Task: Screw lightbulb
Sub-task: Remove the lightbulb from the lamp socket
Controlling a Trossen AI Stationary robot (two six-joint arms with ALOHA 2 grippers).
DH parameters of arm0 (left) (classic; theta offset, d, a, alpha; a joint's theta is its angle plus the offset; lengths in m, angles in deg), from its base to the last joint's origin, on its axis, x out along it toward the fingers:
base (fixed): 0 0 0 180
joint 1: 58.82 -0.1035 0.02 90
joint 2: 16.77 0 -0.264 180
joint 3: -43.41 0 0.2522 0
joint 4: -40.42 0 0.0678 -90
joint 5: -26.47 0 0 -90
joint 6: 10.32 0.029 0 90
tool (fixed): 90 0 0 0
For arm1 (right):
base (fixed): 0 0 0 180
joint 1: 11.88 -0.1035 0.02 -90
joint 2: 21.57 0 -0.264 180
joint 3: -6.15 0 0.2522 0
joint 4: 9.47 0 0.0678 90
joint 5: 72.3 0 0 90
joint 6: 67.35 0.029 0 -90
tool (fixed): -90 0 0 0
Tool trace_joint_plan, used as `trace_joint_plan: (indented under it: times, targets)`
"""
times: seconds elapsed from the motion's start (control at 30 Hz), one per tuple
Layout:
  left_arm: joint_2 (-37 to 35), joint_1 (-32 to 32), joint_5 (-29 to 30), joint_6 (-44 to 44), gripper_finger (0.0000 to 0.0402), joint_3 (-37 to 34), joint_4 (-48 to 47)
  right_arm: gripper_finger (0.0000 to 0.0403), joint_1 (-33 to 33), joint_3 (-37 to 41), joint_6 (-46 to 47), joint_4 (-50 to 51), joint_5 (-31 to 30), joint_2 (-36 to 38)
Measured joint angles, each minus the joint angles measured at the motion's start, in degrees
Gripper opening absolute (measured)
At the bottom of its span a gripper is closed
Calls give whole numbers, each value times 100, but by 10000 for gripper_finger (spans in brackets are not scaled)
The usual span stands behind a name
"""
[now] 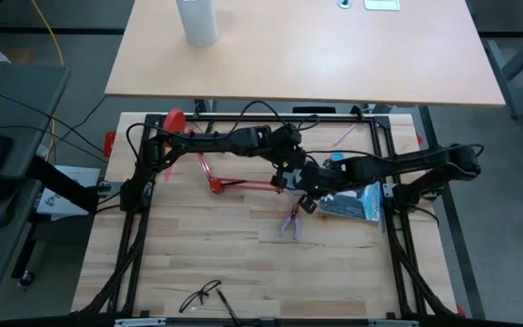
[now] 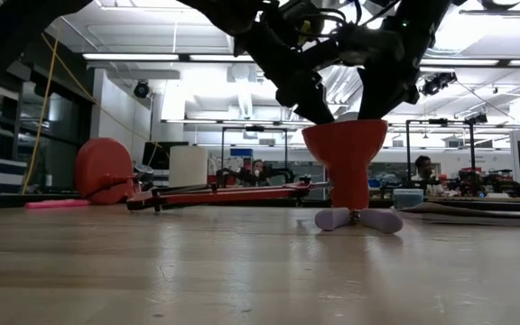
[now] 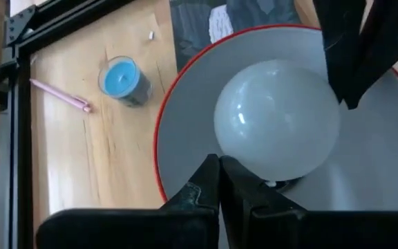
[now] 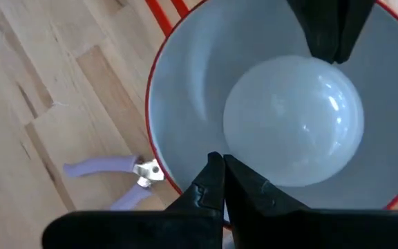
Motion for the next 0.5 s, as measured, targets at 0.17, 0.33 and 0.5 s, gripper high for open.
trace_joint_plan:
  times: [0.17,0.33,0.5]
  targets:
    - [0,35,-24,-249,0,13,-249,0,95,0,-218,287,67,167]
    - [-12,155,-197,-644,0,7,-528,0,364,2,-588,675,-16,368]
    - [-10,377,-727,-1027,0,0,-582,0,753,-4,-1173,702,-126,531]
